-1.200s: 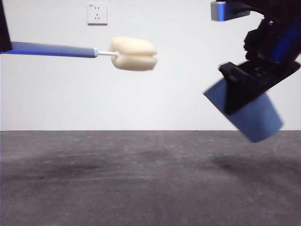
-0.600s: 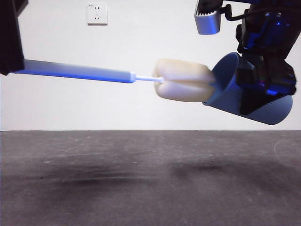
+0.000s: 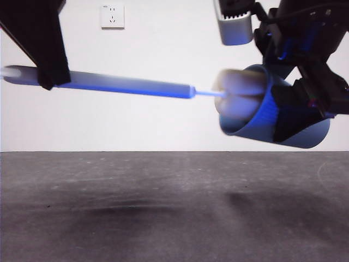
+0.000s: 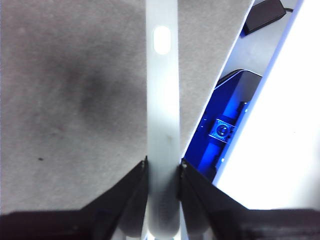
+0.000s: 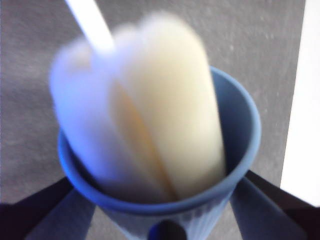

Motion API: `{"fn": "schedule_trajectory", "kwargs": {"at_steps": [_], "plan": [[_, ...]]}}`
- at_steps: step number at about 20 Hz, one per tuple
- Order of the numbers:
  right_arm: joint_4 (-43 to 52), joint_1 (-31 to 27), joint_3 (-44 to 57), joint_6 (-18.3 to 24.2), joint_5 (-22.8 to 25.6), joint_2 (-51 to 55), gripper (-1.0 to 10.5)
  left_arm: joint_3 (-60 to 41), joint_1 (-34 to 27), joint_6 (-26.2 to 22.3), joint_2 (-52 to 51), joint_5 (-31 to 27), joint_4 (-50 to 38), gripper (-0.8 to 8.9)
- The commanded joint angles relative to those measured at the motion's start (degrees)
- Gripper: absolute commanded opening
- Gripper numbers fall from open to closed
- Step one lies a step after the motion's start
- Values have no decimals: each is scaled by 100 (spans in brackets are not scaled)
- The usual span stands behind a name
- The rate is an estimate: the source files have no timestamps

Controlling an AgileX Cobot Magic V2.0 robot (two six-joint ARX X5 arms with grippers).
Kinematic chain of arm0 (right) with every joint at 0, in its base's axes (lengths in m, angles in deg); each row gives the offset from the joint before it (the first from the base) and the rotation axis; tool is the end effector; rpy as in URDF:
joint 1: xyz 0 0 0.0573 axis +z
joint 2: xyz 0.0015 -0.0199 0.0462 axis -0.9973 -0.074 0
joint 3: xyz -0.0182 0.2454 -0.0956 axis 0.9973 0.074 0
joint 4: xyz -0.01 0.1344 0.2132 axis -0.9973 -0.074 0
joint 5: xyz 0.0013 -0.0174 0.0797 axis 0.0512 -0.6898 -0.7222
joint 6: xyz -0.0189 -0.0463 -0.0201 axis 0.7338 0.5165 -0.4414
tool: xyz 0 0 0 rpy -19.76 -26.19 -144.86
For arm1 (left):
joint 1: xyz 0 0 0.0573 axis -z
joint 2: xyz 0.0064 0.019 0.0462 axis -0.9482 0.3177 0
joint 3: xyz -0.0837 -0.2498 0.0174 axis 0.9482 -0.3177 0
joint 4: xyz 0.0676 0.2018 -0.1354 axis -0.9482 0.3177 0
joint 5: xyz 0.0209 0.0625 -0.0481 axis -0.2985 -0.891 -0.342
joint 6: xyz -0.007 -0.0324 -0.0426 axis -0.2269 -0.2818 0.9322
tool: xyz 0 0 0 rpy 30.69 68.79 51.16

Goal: Pick up the cup brush,pick up the cup,insert the brush into the cup,clean the cup,put the cup brush back,put the cup back to the fixed position on the table

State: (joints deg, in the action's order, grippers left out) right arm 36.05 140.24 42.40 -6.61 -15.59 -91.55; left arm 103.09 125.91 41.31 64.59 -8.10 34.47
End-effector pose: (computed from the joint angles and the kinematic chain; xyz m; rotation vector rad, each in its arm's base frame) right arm 0.1480 0.1790 0.2270 -1.4872 0.5202 0.6198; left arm 0.1242 -0.1729 0.2871 0.6765 0.9985 -0.9084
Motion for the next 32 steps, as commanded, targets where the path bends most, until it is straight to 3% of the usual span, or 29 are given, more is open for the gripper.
{"fn": "schedule_trajectory", "kwargs": {"at_steps": [1, 8, 13, 19, 24, 32], "plan": [[33, 302, -31, 46, 20, -157, -17, -20, 103, 136, 264, 44, -76, -8], [11, 748, -31, -66, 168, -356, -17, -20, 264, 579, 638, 118, -678, -8], [-186, 741, -31, -149, 339, -356, -17, -20, 264, 688, 299, -483, 466, -8], [-155, 741, -31, -212, 302, -356, -17, -20, 264, 804, -450, -382, 1416, -8], [-94, 748, -31, -214, 295, -356, -17, -20, 330, 776, -219, 57, 960, -8], [-13, 846, -31, -286, 269, -356, -17, -20, 339, 758, 758, 138, -457, -8]]}}
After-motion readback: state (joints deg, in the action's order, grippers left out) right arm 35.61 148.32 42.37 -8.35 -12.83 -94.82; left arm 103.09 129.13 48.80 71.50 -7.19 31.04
